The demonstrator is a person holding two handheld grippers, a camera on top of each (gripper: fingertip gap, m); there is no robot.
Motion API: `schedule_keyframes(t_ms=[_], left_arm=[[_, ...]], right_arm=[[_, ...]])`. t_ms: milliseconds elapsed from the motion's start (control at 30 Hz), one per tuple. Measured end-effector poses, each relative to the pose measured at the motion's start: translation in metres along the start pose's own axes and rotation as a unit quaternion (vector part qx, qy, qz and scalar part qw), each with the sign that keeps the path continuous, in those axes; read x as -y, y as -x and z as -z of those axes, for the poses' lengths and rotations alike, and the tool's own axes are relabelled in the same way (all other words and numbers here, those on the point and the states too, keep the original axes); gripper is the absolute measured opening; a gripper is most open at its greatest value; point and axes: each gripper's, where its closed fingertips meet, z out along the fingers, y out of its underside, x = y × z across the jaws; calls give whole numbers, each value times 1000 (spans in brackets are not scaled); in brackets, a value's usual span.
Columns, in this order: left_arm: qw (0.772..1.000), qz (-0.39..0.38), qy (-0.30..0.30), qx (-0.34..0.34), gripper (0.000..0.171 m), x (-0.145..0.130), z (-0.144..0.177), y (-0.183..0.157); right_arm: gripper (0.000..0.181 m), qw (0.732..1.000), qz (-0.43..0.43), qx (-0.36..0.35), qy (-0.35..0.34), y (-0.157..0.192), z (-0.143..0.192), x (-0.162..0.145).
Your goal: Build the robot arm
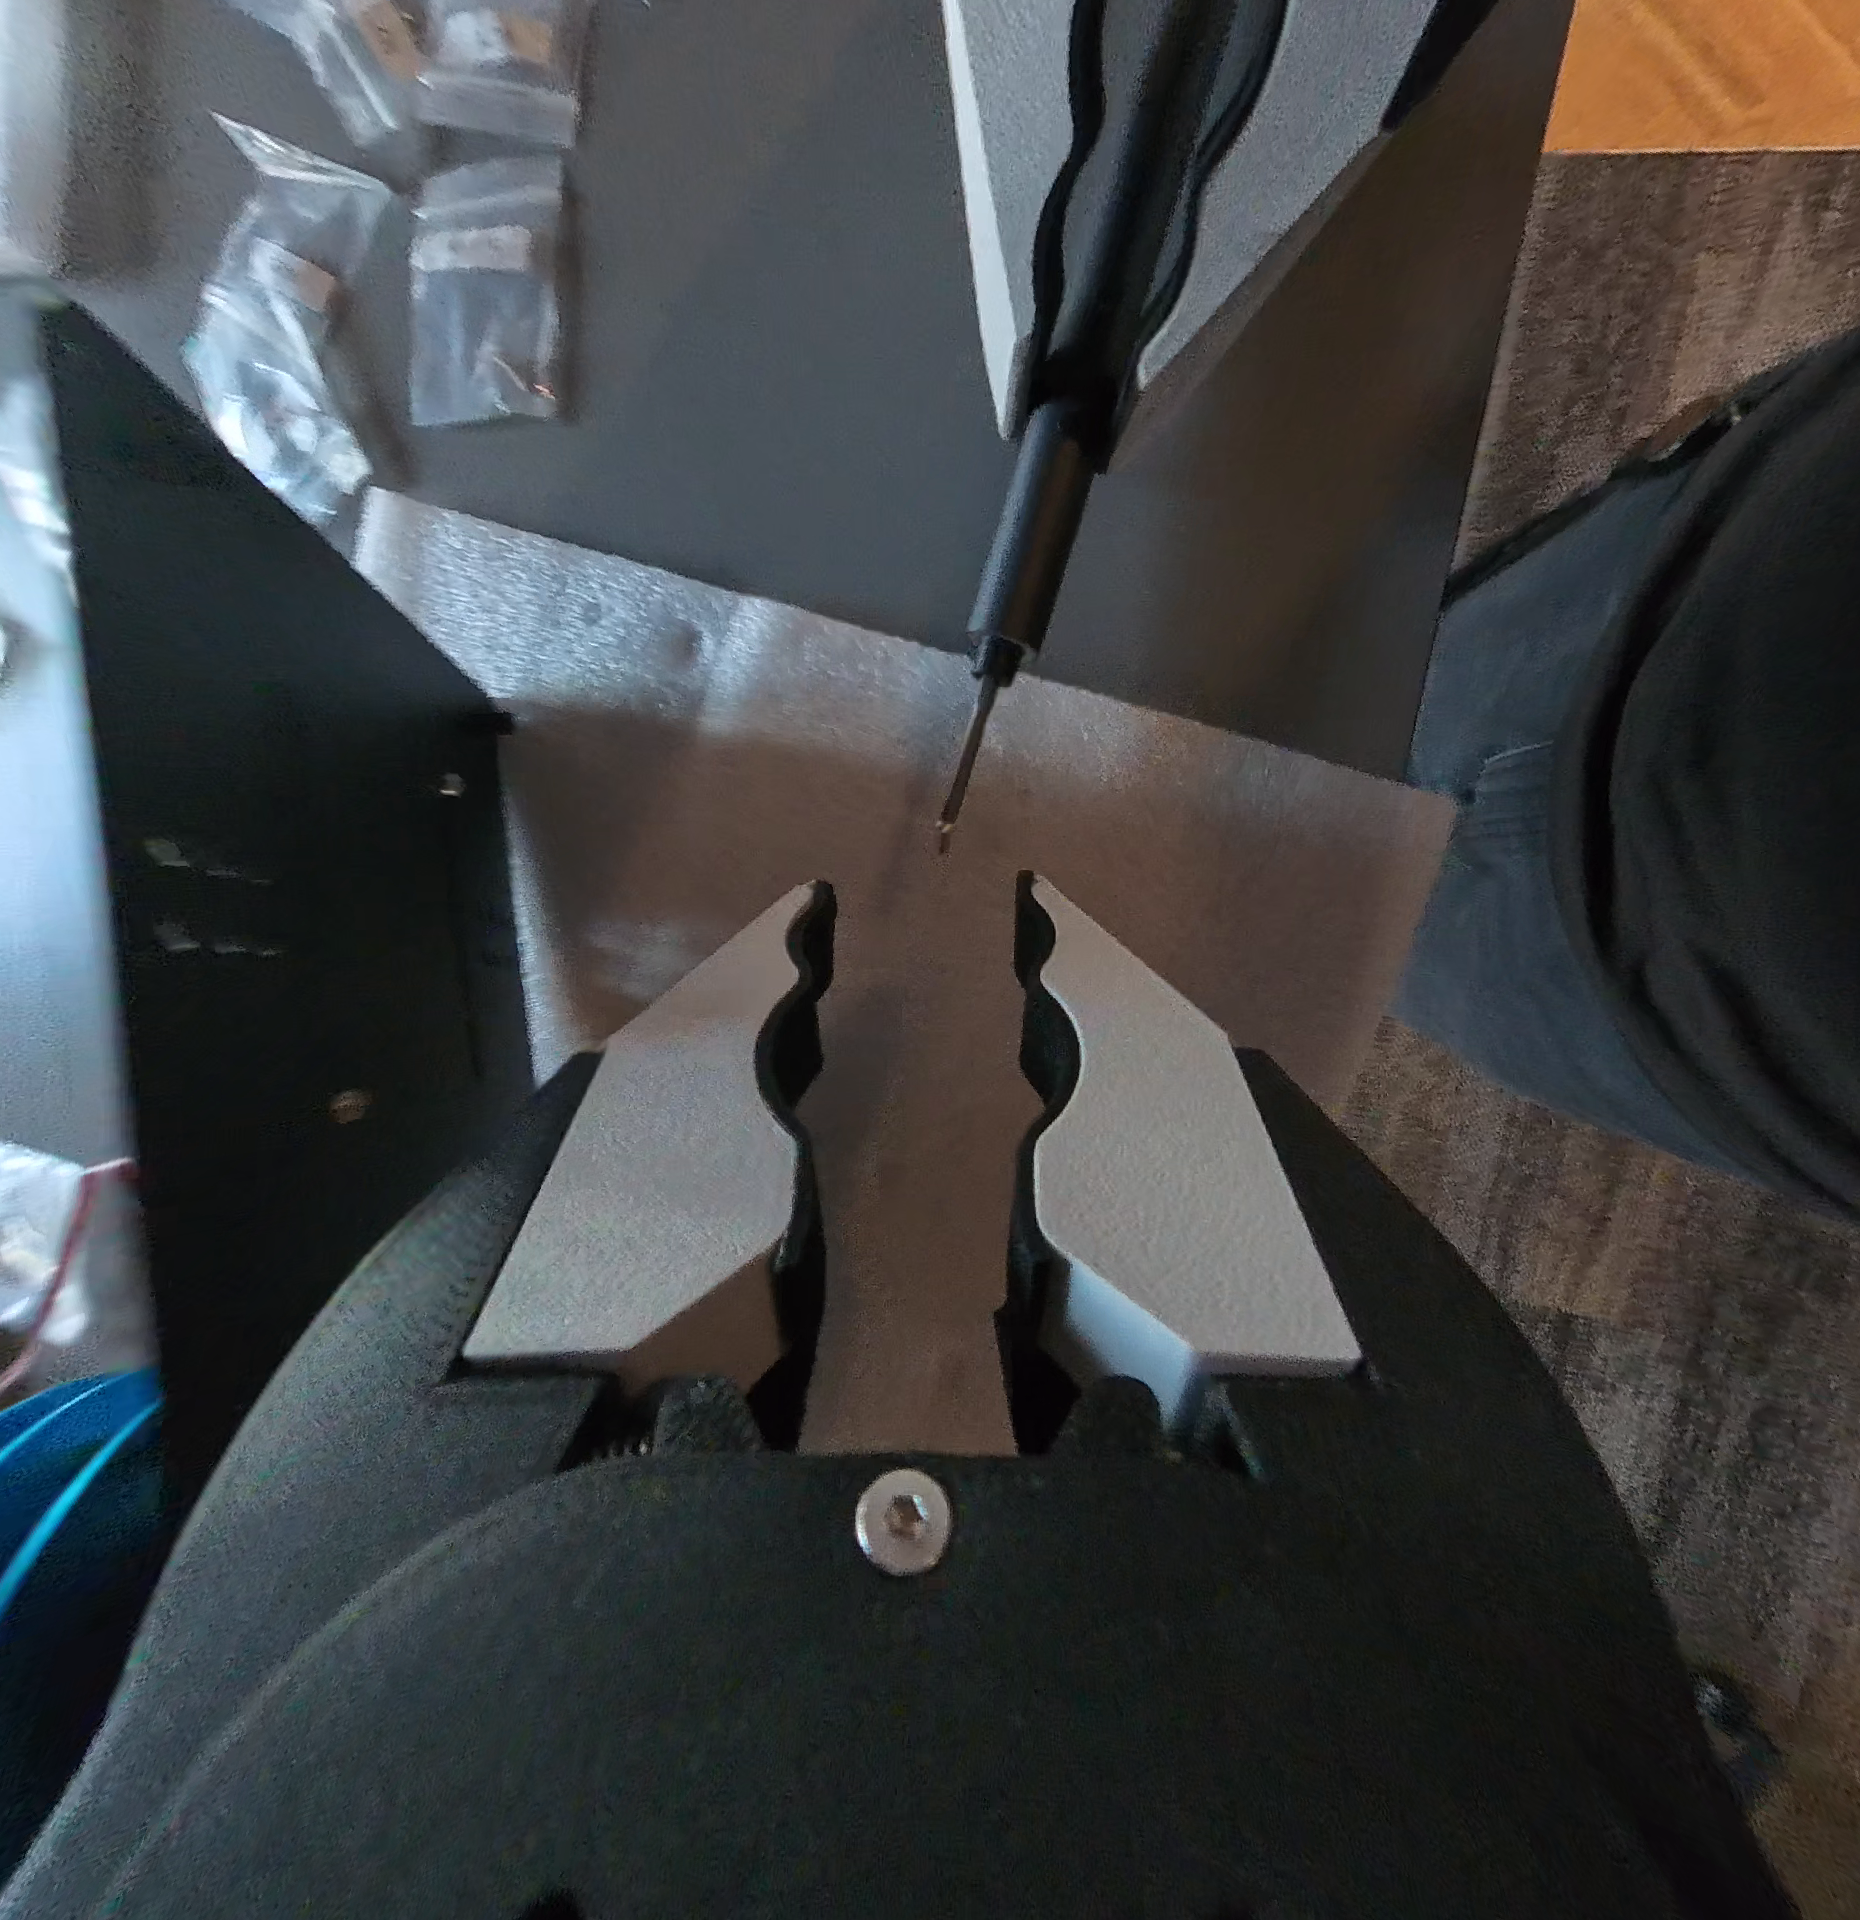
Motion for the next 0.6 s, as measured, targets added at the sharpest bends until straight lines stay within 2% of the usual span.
schedule_keyframes(t_ms=[67,133,200,267,367,433,500,567,600], left_arm=[[999,-28,16,24,33,7,14,2],[993,-77,62,62,34,7,27,9],[978,-130,130,103,42,0,38,18],[960,-169,181,132,40,-7,46,24],[950,-183,208,143,39,-13,47,25],[960,-153,190,138,38,-10,44,22],[976,-92,152,129,39,-5,41,17],[995,28,54,85,41,10,35,-1],[994,95,-11,57,39,20,31,-11]], right_arm=[[16,1000,-20,0,-9,-3,7,-4],[16,999,-41,1,-22,-6,14,-8],[16,997,-67,2,-33,-10,21,-13],[16,994,-93,1,-49,-17,27,-16],[16,990,-121,-6,-72,-26,35,-19],[16,987,-137,-12,-87,-32,39,-19],[16,981,-160,-12,-110,-37,44,-16],[16,971,-194,-2,-141,-39,48,-10],[16,964,-215,3,-159,-40,50,-5]])
